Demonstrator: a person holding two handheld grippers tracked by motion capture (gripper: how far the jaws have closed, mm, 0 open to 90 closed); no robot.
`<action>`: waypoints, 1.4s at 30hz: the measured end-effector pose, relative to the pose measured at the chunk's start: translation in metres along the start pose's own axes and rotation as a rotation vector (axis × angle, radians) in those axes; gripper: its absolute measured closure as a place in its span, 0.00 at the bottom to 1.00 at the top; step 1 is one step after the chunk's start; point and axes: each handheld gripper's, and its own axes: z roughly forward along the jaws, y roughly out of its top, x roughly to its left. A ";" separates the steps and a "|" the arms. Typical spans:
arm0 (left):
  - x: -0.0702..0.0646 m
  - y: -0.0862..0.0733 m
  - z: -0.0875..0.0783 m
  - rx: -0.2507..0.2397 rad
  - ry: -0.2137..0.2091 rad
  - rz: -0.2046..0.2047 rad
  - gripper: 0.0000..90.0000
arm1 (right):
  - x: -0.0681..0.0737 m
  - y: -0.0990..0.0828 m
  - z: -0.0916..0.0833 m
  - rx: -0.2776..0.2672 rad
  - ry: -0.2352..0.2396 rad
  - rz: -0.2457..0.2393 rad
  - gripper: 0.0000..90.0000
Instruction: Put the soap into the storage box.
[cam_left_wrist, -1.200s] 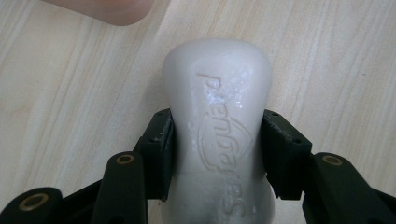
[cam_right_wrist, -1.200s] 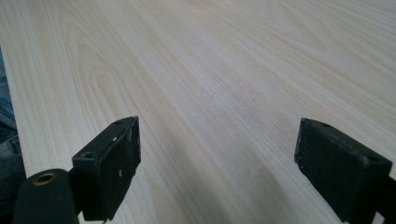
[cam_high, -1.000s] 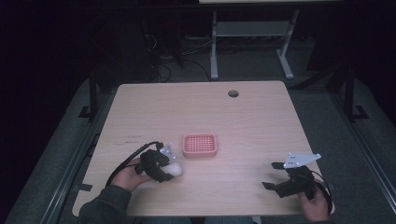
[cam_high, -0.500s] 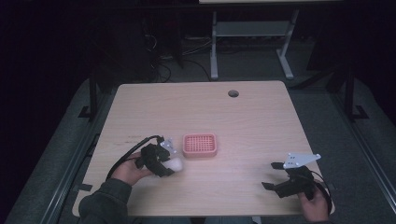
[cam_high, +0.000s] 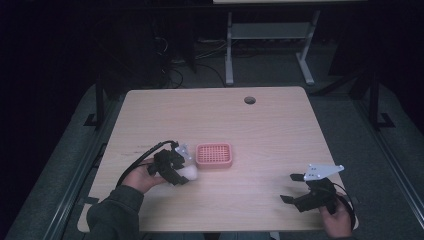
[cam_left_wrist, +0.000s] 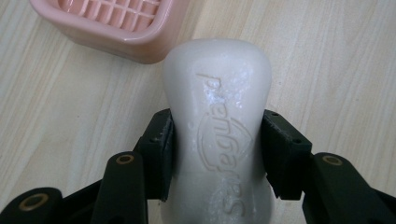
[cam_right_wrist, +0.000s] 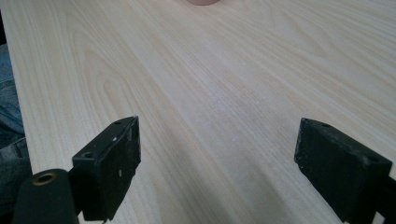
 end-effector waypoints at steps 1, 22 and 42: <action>0.000 0.000 0.000 -0.001 -0.002 -0.002 0.55 | 0.000 0.000 0.000 0.000 0.001 0.001 0.16; 0.009 0.017 -0.006 0.001 0.003 0.019 0.55 | 0.000 0.000 0.000 0.004 0.002 -0.002 0.16; 0.021 0.040 -0.011 0.009 -0.022 0.044 0.55 | -0.001 -0.001 -0.001 -0.001 0.002 0.005 0.16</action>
